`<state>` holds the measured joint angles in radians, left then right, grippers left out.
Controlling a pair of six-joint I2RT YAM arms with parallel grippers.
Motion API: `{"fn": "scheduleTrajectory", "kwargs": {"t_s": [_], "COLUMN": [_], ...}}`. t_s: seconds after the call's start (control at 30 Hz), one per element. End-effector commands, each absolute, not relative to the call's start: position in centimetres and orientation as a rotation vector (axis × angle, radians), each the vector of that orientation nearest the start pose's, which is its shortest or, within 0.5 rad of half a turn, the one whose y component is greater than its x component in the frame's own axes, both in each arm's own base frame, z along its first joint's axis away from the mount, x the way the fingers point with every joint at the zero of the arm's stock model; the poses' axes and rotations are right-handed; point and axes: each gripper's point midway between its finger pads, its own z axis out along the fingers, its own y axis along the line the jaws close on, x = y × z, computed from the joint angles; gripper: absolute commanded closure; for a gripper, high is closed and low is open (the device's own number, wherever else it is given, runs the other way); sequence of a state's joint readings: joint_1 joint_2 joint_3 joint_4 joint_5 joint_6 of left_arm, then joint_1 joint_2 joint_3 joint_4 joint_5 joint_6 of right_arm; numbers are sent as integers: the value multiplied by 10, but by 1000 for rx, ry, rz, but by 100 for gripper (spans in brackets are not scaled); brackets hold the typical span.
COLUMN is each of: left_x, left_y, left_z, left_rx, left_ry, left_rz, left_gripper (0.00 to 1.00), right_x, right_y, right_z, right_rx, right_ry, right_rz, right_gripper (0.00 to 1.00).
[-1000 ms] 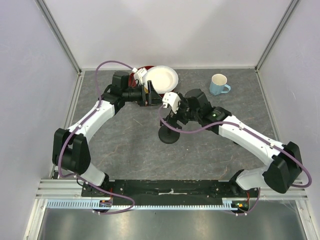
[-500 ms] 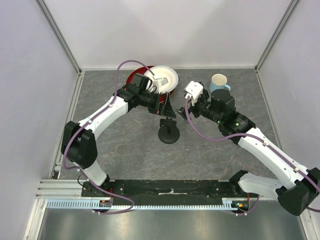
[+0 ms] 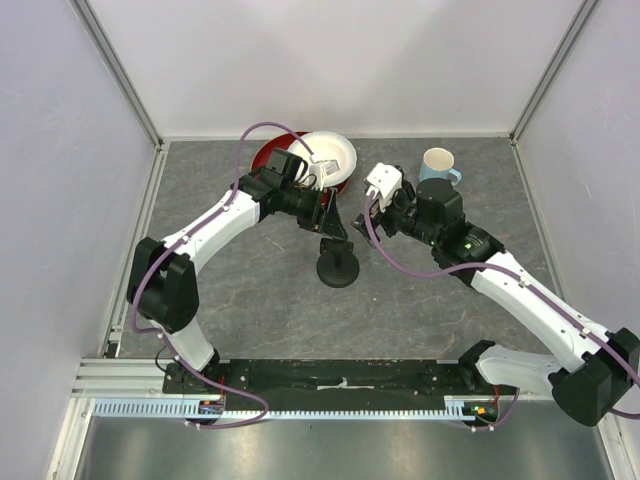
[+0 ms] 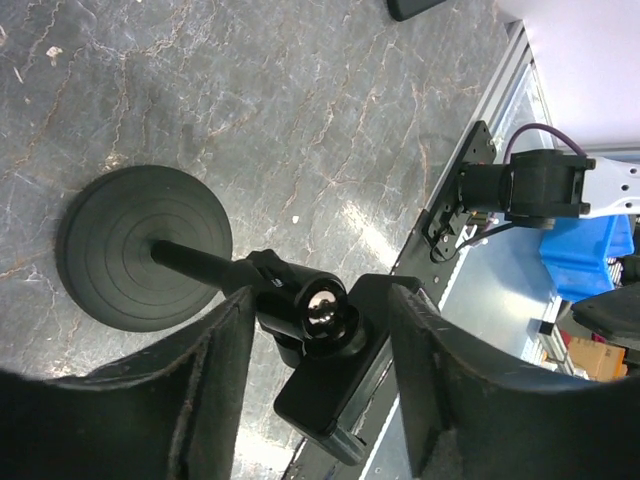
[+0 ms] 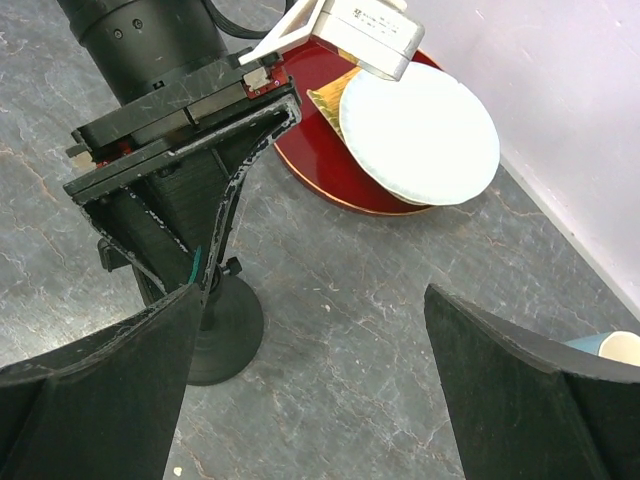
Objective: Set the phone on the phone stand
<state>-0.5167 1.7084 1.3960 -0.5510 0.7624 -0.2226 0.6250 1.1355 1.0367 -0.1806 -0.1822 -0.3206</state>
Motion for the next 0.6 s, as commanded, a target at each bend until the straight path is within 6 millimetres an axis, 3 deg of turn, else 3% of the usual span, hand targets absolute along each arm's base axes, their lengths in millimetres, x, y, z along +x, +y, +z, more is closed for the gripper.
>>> {"fn": "scheduleTrajectory", "kwargs": {"t_s": [0.0,0.2,0.43,0.57], "left_x": [291,297,306,310], "left_y": [-317,-315,-312,-308], "left_z": [195,188,179,177], "left_rx": [736,684,590,549], "left_ry": [2348,2385,2457,2481], "left_rz": [-1293,-1241,-1181,-1133], "left_gripper": [43,62,96,98], "right_x": [309,313,319,339], "right_y": [244,245,241,236], "right_z": [290,288,289,290], "right_rx": [-919,-903,-853,-708], "right_ry": [1582,1603,1626,1700], "right_rz": [387,385,364,330], "right_gripper": [2,2,2,2]}}
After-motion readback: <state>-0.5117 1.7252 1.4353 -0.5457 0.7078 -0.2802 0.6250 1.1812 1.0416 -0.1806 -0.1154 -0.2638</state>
